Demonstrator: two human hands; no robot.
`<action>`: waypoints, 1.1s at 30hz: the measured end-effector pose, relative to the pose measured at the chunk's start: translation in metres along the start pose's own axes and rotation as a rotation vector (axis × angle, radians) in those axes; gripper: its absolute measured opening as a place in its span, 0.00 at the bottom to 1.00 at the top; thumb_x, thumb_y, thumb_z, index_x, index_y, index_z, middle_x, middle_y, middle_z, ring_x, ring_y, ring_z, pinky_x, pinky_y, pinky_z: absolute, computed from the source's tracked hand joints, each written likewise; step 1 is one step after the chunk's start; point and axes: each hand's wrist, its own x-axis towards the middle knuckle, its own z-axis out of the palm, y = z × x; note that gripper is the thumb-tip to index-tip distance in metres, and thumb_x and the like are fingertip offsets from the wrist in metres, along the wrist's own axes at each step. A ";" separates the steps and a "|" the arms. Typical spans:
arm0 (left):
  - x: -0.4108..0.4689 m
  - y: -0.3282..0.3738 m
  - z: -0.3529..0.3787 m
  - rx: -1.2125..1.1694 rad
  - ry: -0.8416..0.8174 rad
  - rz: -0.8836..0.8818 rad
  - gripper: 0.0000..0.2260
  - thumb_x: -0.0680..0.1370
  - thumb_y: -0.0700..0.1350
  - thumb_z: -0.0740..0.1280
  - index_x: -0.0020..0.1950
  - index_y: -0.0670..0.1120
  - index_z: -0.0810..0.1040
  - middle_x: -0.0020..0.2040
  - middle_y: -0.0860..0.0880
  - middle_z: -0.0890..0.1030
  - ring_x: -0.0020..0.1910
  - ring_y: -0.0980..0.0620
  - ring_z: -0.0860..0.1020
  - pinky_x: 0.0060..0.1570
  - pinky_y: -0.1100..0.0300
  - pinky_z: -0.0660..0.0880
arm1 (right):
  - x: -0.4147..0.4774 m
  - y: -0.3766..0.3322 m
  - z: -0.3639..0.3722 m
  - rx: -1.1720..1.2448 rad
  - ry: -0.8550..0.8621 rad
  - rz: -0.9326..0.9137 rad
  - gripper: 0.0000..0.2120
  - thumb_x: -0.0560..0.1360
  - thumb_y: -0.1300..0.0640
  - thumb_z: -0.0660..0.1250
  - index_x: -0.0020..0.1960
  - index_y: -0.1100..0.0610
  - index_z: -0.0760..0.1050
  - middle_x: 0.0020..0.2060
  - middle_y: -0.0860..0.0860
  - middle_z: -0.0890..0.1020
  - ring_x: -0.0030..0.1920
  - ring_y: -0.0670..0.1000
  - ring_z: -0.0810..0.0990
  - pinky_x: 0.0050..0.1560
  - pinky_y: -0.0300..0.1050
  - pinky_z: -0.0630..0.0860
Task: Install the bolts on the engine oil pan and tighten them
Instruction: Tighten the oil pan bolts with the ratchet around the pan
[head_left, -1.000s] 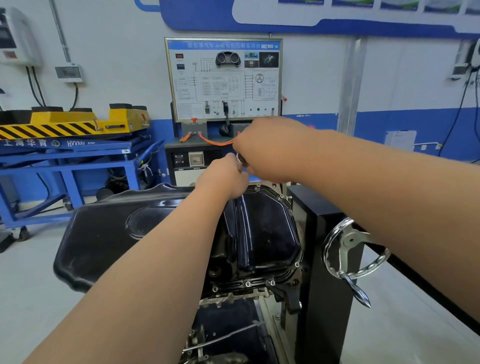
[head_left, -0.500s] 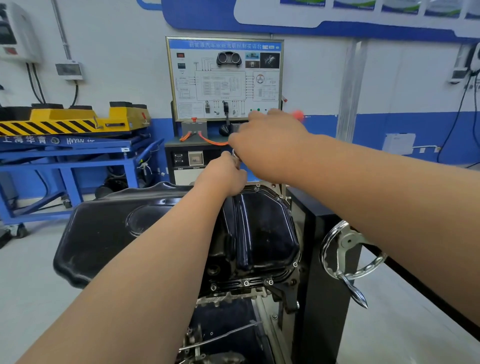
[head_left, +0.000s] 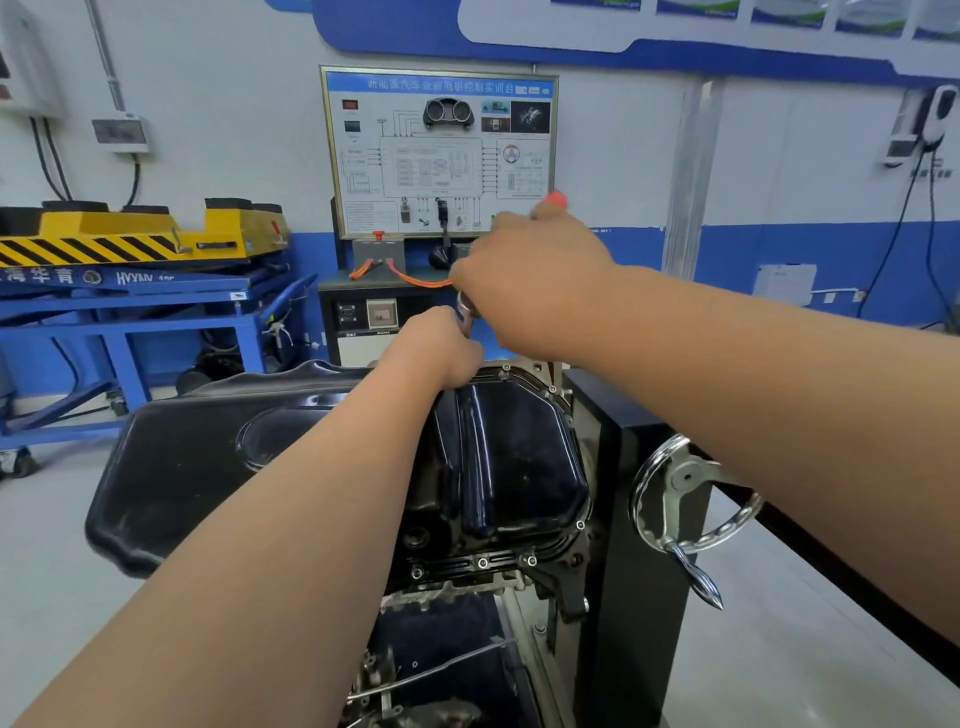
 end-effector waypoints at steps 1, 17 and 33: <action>0.009 -0.005 0.005 0.002 -0.011 0.031 0.05 0.77 0.47 0.63 0.46 0.46 0.75 0.45 0.49 0.77 0.45 0.47 0.75 0.45 0.57 0.72 | 0.001 0.000 0.002 -0.011 0.009 -0.006 0.05 0.77 0.60 0.62 0.50 0.51 0.71 0.44 0.51 0.74 0.52 0.56 0.72 0.53 0.50 0.64; 0.007 -0.001 0.002 -0.038 -0.073 0.128 0.08 0.78 0.42 0.59 0.46 0.44 0.78 0.46 0.45 0.80 0.52 0.43 0.78 0.52 0.52 0.76 | 0.002 -0.010 0.006 0.079 -0.018 0.076 0.03 0.78 0.52 0.60 0.47 0.50 0.68 0.42 0.49 0.73 0.44 0.54 0.70 0.46 0.47 0.64; 0.011 -0.001 0.003 -0.087 -0.066 0.118 0.10 0.79 0.41 0.60 0.55 0.40 0.78 0.54 0.42 0.80 0.51 0.44 0.77 0.53 0.54 0.76 | 0.005 -0.007 0.008 0.081 0.001 0.123 0.07 0.79 0.49 0.60 0.49 0.52 0.73 0.37 0.50 0.72 0.42 0.55 0.71 0.44 0.48 0.65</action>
